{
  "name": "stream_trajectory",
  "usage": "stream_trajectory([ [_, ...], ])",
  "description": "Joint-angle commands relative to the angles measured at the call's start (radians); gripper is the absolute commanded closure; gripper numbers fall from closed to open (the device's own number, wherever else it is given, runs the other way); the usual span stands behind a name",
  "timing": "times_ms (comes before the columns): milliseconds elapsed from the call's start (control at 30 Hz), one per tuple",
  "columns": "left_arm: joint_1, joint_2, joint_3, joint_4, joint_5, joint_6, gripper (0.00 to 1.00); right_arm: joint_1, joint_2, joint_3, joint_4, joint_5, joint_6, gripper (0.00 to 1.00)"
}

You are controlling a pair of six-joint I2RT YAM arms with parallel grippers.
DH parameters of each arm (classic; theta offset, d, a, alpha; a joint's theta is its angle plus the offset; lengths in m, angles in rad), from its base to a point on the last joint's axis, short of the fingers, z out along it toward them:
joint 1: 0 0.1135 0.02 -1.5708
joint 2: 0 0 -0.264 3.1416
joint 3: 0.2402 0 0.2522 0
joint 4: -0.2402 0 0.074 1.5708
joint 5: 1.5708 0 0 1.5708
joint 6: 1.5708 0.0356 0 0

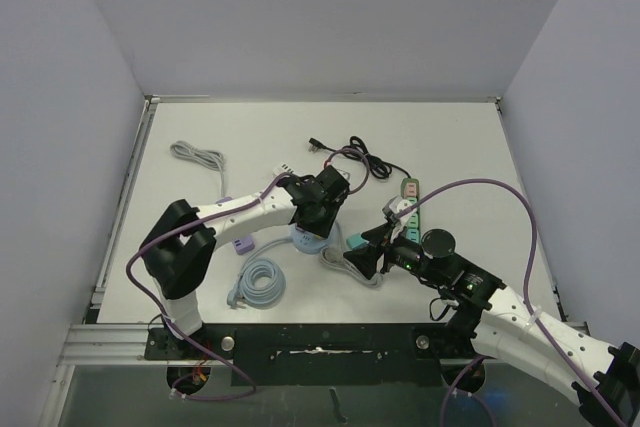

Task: Insert the plug

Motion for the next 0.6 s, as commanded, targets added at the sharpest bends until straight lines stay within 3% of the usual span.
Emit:
stream_trajectory([
  [0,0.015,0.022,0.016,-0.023,0.046,0.031,0.99,0.004,-0.014,0.019,0.027,0.026,0.013,0.34],
  [367,0.034,0.164,-0.014,-0.012,0.114,0.060,1.00,0.005,-0.037,0.016,0.013,0.039,0.010,0.34],
  [567,0.030,0.232,-0.047,-0.034,0.057,0.037,1.00,0.006,-0.047,0.011,0.012,0.045,0.010,0.35],
])
